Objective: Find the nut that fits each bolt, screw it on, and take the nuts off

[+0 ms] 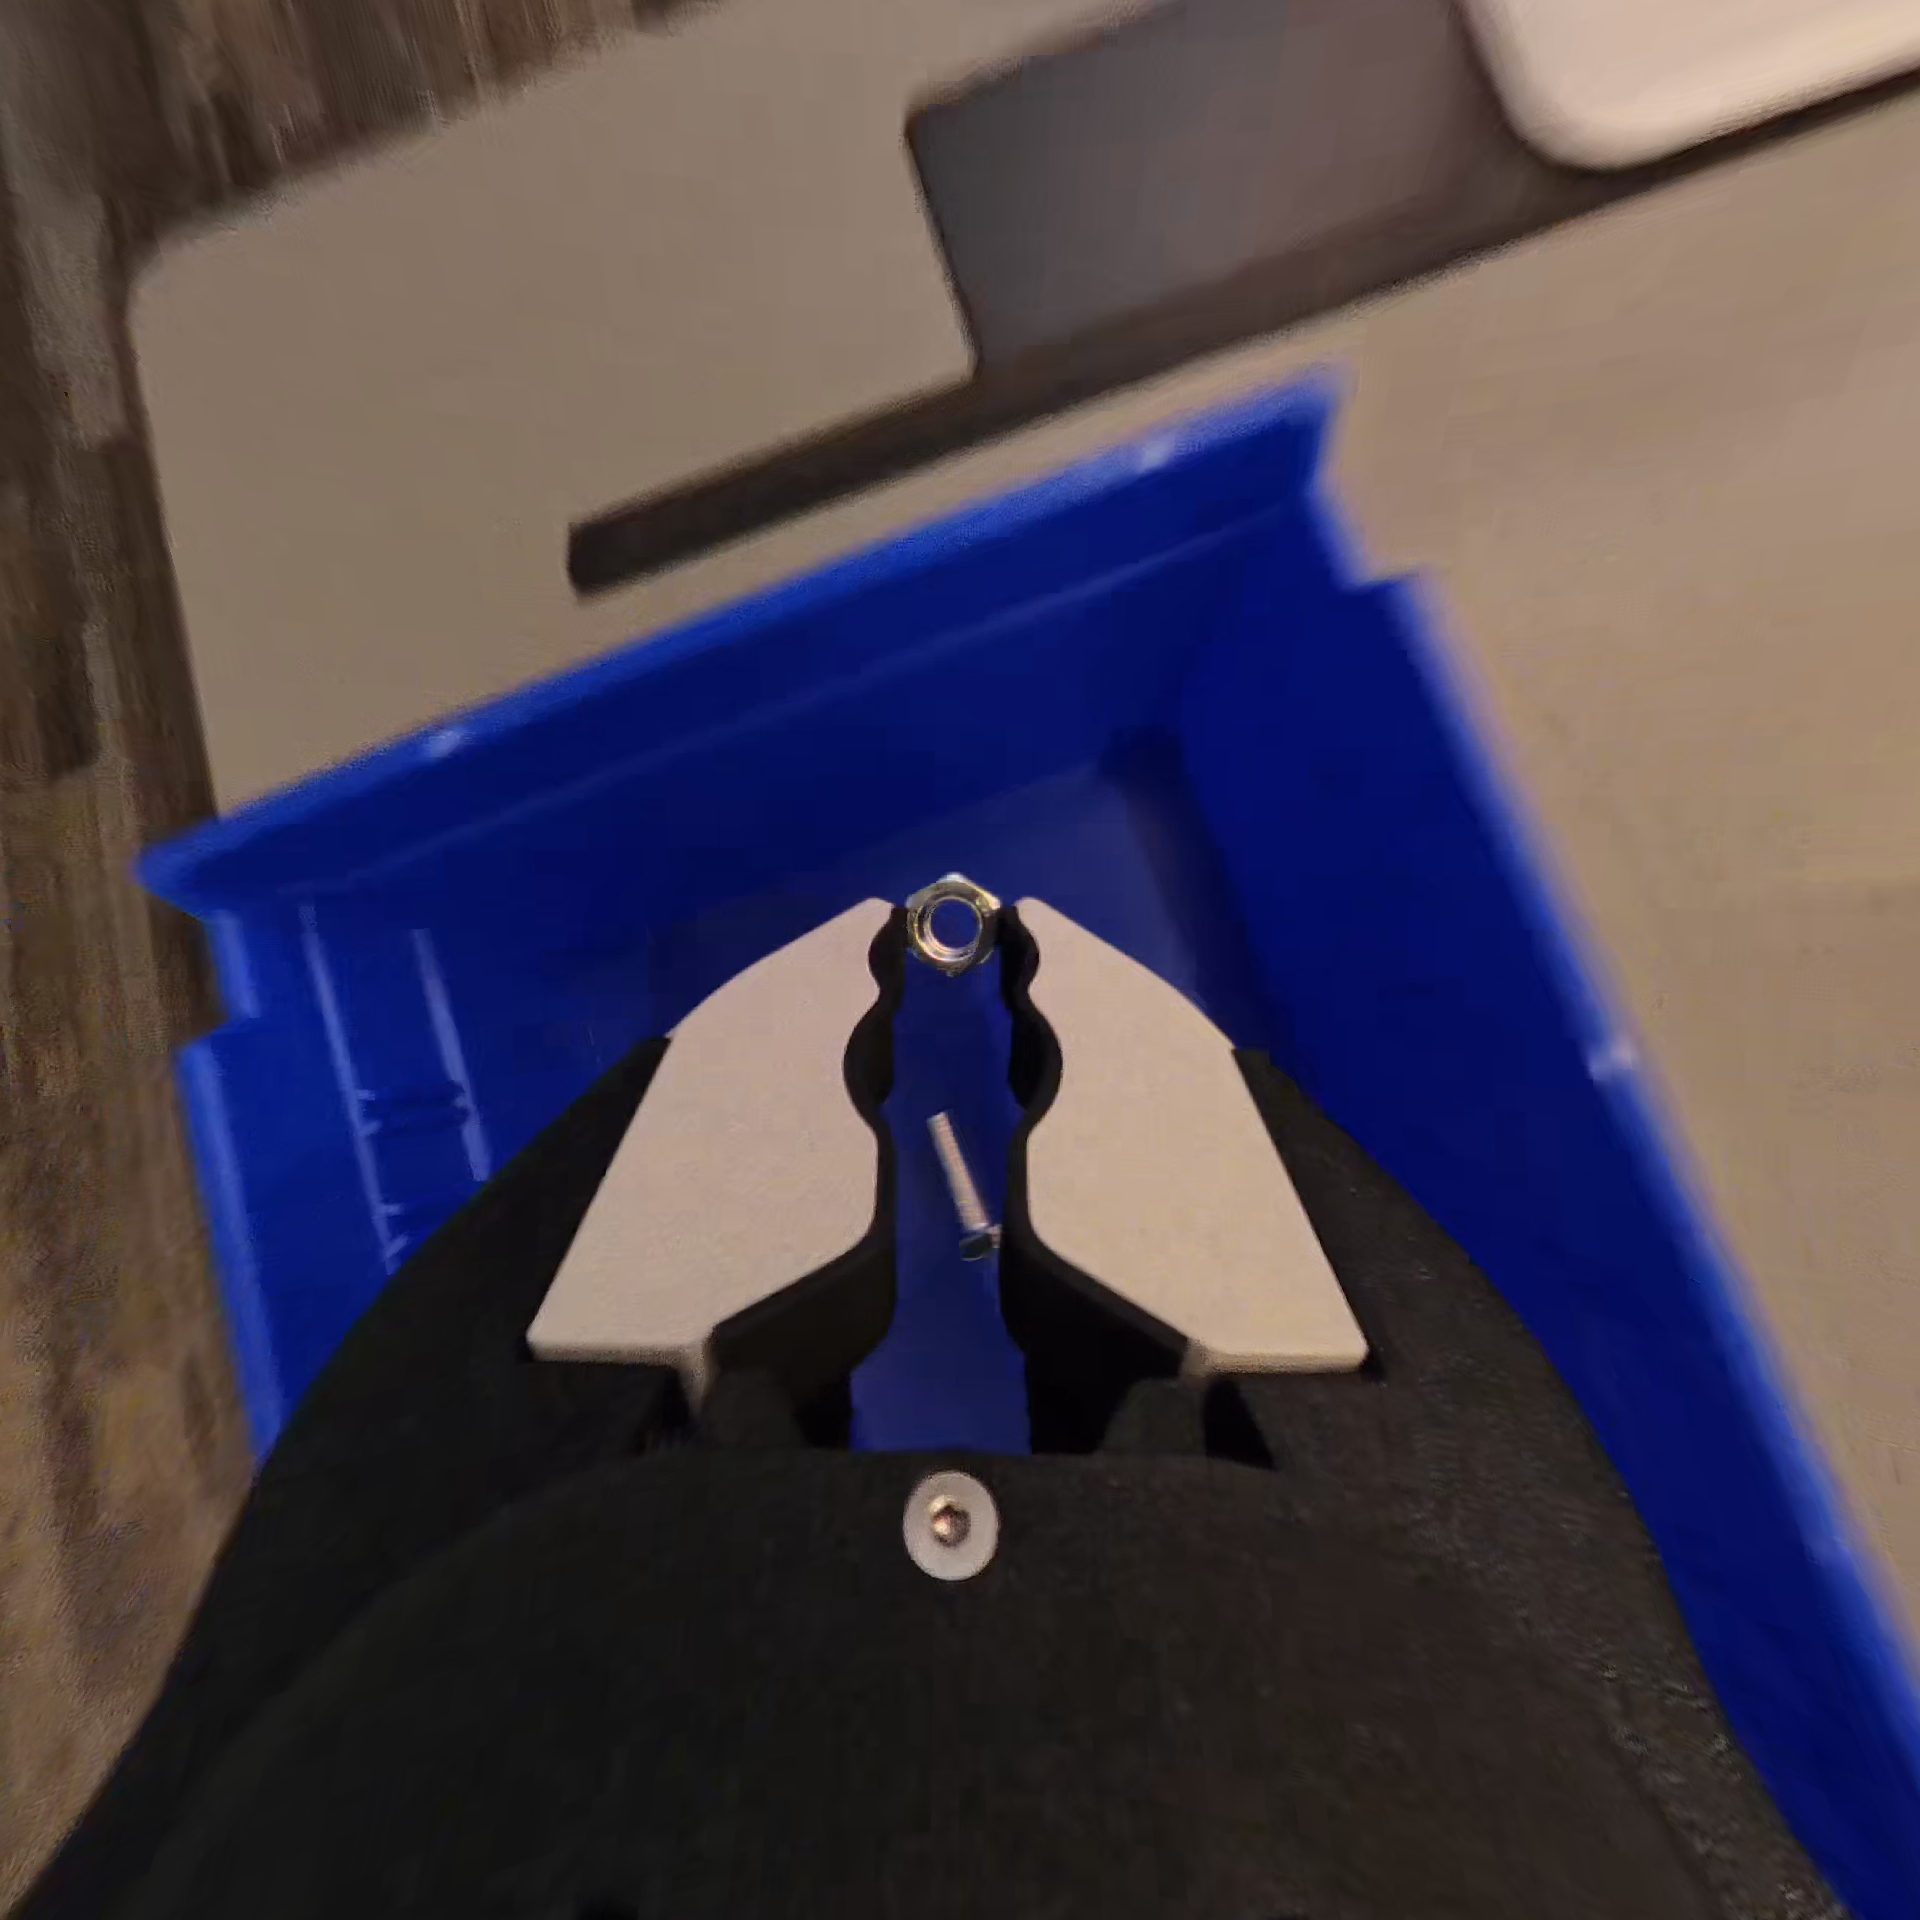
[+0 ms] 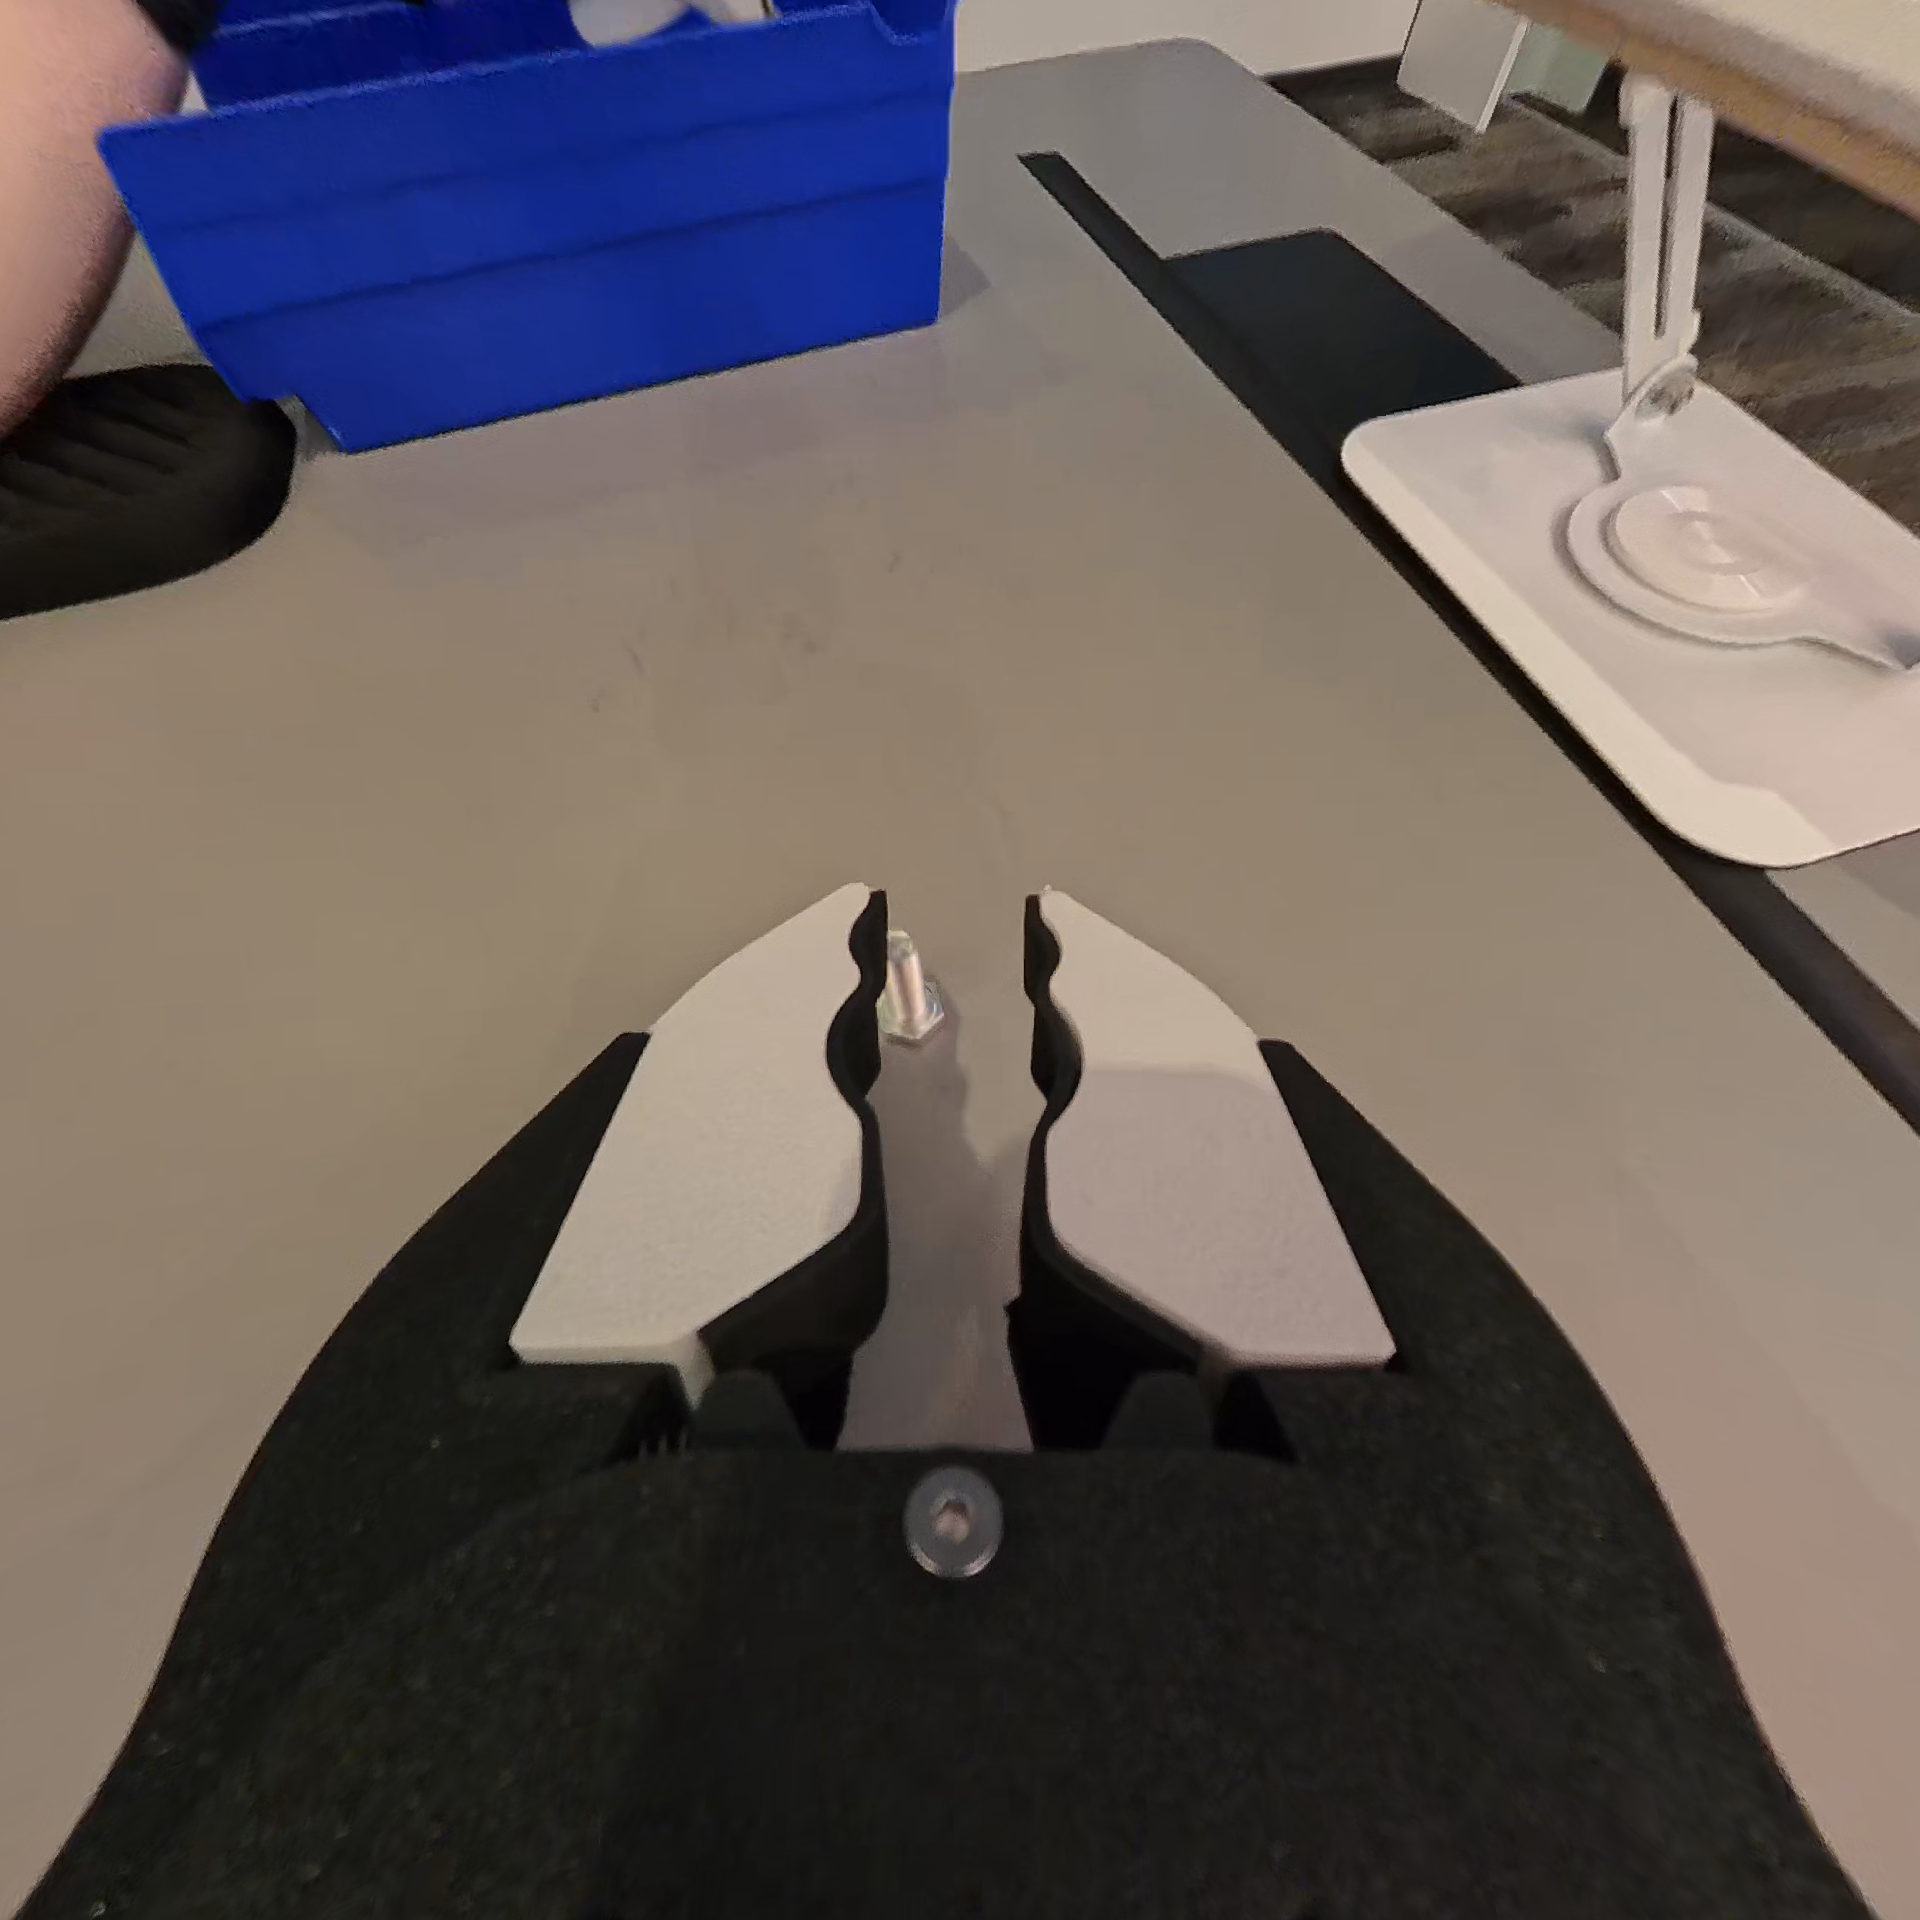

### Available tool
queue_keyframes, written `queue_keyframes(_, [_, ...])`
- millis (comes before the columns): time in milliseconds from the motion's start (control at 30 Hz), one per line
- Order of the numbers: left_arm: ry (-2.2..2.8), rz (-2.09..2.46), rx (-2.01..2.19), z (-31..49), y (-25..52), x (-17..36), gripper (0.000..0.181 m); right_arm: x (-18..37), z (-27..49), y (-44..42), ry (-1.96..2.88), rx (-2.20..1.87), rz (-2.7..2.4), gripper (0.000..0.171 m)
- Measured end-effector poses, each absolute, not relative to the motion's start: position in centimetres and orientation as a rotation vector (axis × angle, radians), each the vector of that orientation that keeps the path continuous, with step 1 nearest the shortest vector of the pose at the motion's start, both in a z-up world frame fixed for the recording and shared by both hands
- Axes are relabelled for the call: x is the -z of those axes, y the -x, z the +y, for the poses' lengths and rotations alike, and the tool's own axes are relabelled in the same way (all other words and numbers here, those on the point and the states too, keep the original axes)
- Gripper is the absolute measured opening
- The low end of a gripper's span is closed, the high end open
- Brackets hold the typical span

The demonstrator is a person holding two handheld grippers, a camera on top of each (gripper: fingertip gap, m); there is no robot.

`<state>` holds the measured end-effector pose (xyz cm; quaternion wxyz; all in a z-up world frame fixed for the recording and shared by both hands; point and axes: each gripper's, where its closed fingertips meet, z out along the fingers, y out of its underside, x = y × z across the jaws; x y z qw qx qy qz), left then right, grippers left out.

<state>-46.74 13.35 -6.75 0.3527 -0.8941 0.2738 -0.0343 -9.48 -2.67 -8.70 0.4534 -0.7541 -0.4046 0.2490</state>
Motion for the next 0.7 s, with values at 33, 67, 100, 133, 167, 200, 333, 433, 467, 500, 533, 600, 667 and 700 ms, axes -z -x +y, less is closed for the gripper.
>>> queue_keyframes(33, [2.239, 0.709, 0.166, 12.7, 45.3, 4.3, 0.017, 8.2, -2.8, 9.6, 1.847, -0.612, -1.002, 0.024])
queue_keyframes(67, [2.151, 0.734, 0.279, 11.6, 43.1, 1.8, 0.017, 7.7, -2.9, 9.7, 1.83, -0.609, -1.006, 0.024])
queue_keyframes(100, [2.046, 0.795, 0.417, 10.0, 40.1, -0.7, 0.017, 7.1, -3.1, 9.9, 1.81, -0.609, -1.013, 0.024])
queue_keyframes(133, [1.928, 0.89, 0.558, 7.8, 36.7, -3.0, 0.017, 6.4, -3.4, 10.2, 1.788, -0.611, -1.022, 0.024])
queue_keyframes(167, [1.814, 1.001, 0.678, 5.2, 33.4, -4.7, 0.017, 5.7, -3.7, 10.4, 1.765, -0.612, -1.035, 0.024])
queue_keyframes(200, [1.72, 1.106, 0.771, 2.6, 30.2, -5.6, 0.016, 5.1, -4.1, 10.6, 1.745, -0.612, -1.061, 0.024])
queue_keyframes(333, [1.506, 1.436, 0.928, -5.3, 19.8, -3.9, 0.016, 3.4, -6.2, 10.7, 1.691, -0.611, -1.187, 0.024])
queue_keyframes(433, [1.471, 1.602, 0.835, -8.0, 15.8, 0.1, 0.016, 1.6, -8.0, 11.3, 1.612, -0.699, -1.215, 0.024])
queue_keyframes(467, [1.448, 1.624, 0.83, -8.6, 15.0, 0.7, 0.017, 0.9, -8.6, 11.6, 1.58, -0.731, -1.22, 0.024])
queue_keyframes(500, [1.421, 1.623, 0.847, -9.2, 14.3, 0.9, 0.016, 0.2, -9.2, 12.0, 1.552, -0.772, -1.227, 0.024])
queue_keyframes(533, [1.394, 1.611, 0.859, -9.6, 13.8, 0.9, 0.016, -0.2, -9.7, 12.3, 1.548, -0.816, -1.226, 0.024])
queue_keyframes(600, [1.354, 1.595, 0.799, -9.4, 13.4, 1.0, 0.016, -0.5, -10.5, 12.8, 1.57, -0.927, -1.223, 0.024])
queue_keyframes(667, [1.311, 1.586, 0.712, -8.9, 13.3, 1.1, 0.016, -0.3, -10.7, 12.9, 1.615, -1.05, -1.191, 0.026])
queue_keyframes(700, [1.295, 1.595, 0.695, -9.0, 13.2, 1.3, 0.016, -0.2, -10.6, 12.8, 1.636, -1.11, -1.158, 0.026])
